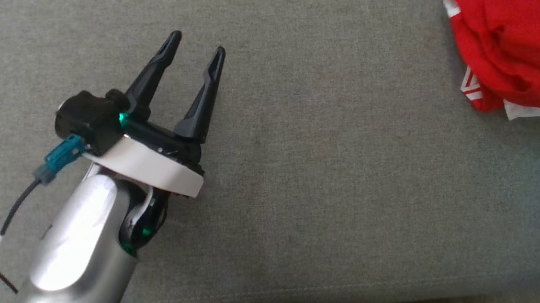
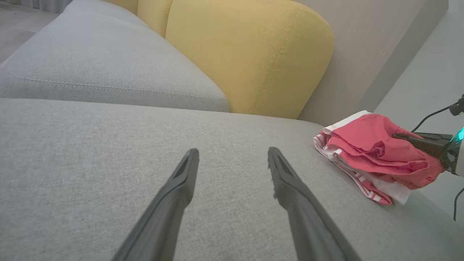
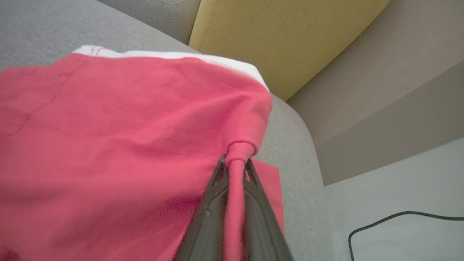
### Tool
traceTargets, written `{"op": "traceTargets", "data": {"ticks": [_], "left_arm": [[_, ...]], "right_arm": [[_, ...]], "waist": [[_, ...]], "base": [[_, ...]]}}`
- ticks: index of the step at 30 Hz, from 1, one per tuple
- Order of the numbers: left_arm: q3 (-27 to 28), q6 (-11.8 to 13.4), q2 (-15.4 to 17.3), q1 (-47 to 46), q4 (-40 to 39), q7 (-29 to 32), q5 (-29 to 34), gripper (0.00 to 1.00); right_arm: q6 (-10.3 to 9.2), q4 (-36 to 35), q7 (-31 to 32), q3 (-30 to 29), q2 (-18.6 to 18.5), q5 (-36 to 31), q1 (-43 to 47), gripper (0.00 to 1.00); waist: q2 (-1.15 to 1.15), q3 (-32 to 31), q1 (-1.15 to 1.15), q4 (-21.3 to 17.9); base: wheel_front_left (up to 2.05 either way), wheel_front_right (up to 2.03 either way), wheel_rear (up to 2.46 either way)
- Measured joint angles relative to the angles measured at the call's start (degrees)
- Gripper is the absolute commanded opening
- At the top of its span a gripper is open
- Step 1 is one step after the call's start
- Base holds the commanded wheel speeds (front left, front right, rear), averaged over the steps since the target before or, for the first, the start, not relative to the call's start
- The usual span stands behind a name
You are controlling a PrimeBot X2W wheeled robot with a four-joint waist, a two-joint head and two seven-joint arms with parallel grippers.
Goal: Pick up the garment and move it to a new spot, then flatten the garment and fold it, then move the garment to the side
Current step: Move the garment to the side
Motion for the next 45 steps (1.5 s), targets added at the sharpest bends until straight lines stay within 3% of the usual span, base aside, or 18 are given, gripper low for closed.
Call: {"op": "traceTargets", "data": {"ticks": [2,3,4,5,13,19,25,28,36,45], "left_arm": [[0.53,-0.03,0.00,-0.17,0.31,0.00,0.00,1.00],[0.77,-0.13,0.01,-0.29,0.53,0.00,0.00,1.00],[0.86,-0.27,0.01,-0.47,0.70,0.00,0.00,1.00],[0.89,-0.46,0.01,-0.62,0.77,0.00,0.00,1.00],[1.27,-0.44,-0.02,-0.61,1.46,0.00,-0.43,1.00],[1.79,0.68,-0.04,1.06,1.05,0.00,-2.44,1.00],[3.41,2.08,-0.02,5.48,-0.82,0.00,-4.15,1.00],[4.10,2.44,-0.01,6.80,-1.41,0.00,-4.34,1.00],[5.94,3.68,0.08,14.29,-1.66,0.00,-4.69,1.00],[5.97,4.10,0.11,21.16,-0.77,0.00,-3.85,1.00]], "right_arm": [[0.00,0.71,0.51,-1.21,0.76,-0.35,0.05,0.00],[0.00,0.91,0.51,-1.60,1.05,-0.66,0.05,0.29],[0.00,1.07,0.51,-2.05,1.27,-0.96,0.05,0.92],[0.00,1.25,0.51,-2.82,1.49,-1.31,0.05,1.00],[0.00,2.16,0.14,-9.76,3.78,-5.25,0.17,1.00],[0.00,-2.40,-2.98,-12.40,9.91,-5.68,2.82,1.00],[0.00,-9.56,-7.60,-14.04,16.73,-1.48,11.94,1.00],[0.00,-11.84,-9.42,-15.21,18.62,-1.47,15.53,1.00],[0.00,-17.06,-15.10,-18.94,28.05,-2.13,31.14,1.00],[0.00,-20.37,-16.92,-20.19,30.38,-5.35,40.07,1.00]], "waist": [[0.00,0.63,0.00,-0.07],[0.00,0.77,0.00,-0.01],[0.00,0.83,0.00,0.11],[0.00,0.82,-0.01,0.25],[0.00,-1.87,-0.01,1.22],[0.00,-6.57,-0.01,2.29],[0.00,-12.18,-0.01,4.31],[0.00,-13.97,-0.01,5.21],[0.00,-20.58,-0.02,8.90],[0.00,-25.35,-0.02,10.75]], "base": [[0.00,0.00,0.00],[0.00,0.00,0.00],[0.00,0.00,0.00],[0.00,0.00,0.00],[0.00,0.00,0.00],[0.00,0.00,0.00],[0.00,0.00,0.00],[0.00,0.00,0.00],[0.00,0.00,0.00],[0.00,0.00,0.00]]}}
